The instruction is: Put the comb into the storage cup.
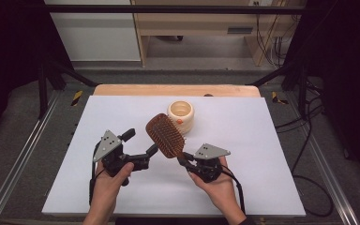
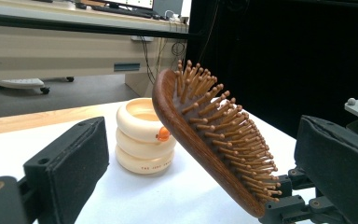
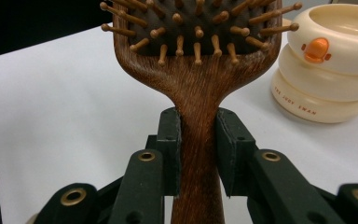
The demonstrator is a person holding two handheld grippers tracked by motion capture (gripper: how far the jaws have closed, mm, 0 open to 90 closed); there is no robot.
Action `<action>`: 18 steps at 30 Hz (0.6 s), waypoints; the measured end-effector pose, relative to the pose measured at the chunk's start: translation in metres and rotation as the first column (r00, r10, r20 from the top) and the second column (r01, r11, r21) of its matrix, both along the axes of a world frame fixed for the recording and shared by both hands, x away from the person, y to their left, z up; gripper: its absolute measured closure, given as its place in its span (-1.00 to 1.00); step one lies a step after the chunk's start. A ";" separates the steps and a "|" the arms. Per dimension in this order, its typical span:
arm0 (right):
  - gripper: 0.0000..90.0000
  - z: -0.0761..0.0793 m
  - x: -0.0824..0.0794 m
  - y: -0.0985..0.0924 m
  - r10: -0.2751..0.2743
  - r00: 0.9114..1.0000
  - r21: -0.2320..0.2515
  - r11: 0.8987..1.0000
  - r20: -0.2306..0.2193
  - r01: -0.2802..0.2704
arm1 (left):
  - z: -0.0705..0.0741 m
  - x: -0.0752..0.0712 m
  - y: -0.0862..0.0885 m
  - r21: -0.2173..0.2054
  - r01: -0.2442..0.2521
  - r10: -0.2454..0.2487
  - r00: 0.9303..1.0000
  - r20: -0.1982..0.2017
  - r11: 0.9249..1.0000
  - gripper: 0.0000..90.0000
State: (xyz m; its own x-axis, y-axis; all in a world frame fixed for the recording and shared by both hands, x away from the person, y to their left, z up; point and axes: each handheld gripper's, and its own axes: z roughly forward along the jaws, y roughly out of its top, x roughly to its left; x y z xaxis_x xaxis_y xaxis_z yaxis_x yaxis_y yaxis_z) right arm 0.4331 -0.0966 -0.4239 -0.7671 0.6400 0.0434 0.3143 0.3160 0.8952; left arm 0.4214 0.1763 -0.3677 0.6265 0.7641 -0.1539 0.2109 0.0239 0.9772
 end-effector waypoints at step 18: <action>0.62 -0.005 -0.009 0.018 0.030 0.999 -0.018 0.999 0.029 -0.030 | -0.011 0.005 0.000 -0.088 0.021 -0.027 0.998 -0.065 0.996 -0.91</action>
State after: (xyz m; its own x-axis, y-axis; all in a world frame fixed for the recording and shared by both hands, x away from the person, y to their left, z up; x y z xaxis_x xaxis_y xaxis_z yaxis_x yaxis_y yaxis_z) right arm 0.4236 -0.0783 -0.4286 -0.7867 0.6172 0.0092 0.2779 0.3409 0.8981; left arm 0.4268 0.1760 -0.3782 0.6310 0.7306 -0.2609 0.2764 0.1024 0.9556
